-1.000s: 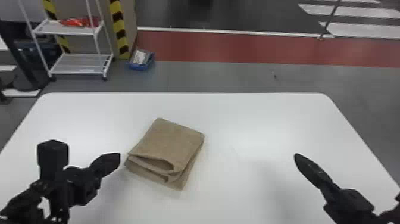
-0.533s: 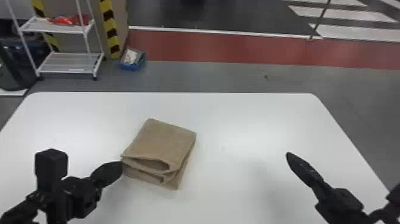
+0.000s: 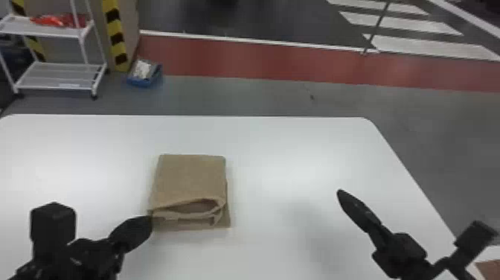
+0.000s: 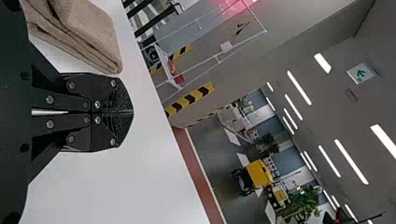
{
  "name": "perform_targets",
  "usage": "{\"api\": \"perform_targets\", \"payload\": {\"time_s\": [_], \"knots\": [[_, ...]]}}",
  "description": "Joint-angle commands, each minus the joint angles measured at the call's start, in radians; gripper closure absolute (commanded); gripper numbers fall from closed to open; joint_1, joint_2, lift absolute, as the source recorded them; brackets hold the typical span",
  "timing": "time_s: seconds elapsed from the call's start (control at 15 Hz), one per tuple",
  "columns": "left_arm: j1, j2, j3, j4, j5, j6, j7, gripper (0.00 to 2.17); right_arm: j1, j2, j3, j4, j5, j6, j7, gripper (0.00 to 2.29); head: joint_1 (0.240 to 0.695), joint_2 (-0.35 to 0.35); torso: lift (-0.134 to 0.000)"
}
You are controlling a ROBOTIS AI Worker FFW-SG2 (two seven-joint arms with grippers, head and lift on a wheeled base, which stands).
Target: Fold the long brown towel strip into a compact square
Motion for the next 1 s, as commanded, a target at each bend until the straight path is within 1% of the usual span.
{"api": "perform_targets", "payload": {"time_s": [0.0, 0.2, 0.27, 0.4, 0.47, 0.67, 0.73, 0.8, 0.93], "knots": [[0.008, -0.005, -0.031, -0.011, 0.001, 0.003, 0.006, 1.79, 0.002, 0.002, -0.005, 0.004, -0.008, -0.003, 0.007, 1.77, 0.695, -0.214, -0.124], [0.014, -0.008, -0.048, -0.021, -0.002, 0.000, 0.019, 1.79, 0.009, 0.002, -0.025, 0.003, -0.026, 0.000, 0.016, 1.77, 0.695, -0.244, -0.124], [0.017, -0.008, -0.043, -0.029, -0.002, 0.000, 0.022, 1.79, 0.011, 0.002, -0.031, 0.003, -0.028, 0.000, 0.017, 1.77, 0.695, -0.260, -0.124], [0.026, -0.008, -0.019, -0.054, -0.004, -0.006, 0.027, 1.79, 0.011, 0.002, -0.035, 0.003, -0.024, -0.003, 0.017, 1.77, 0.695, -0.270, -0.124], [0.031, -0.008, 0.000, -0.072, -0.004, -0.006, 0.033, 1.75, 0.003, 0.002, -0.035, 0.001, -0.012, -0.003, 0.017, 1.77, 0.695, -0.270, -0.124], [0.037, -0.008, 0.053, -0.113, -0.004, -0.037, 0.042, 1.42, -0.035, 0.002, -0.019, -0.017, 0.054, 0.028, -0.010, 1.76, 0.695, -0.243, -0.124], [0.034, -0.008, 0.064, -0.123, -0.004, -0.049, 0.050, 1.12, -0.058, 0.002, -0.010, -0.021, 0.080, 0.049, -0.032, 1.76, 0.695, -0.231, -0.124], [0.029, -0.008, 0.072, -0.124, -0.004, -0.052, 0.052, 1.04, -0.083, 0.002, 0.002, -0.021, 0.109, 0.068, -0.044, 1.76, 0.695, -0.217, -0.124], [0.012, -0.008, 0.081, -0.119, -0.004, -0.083, 0.056, 1.04, -0.147, 0.002, 0.031, 0.006, 0.183, 0.080, -0.053, 1.76, 0.695, -0.195, -0.124]]}}
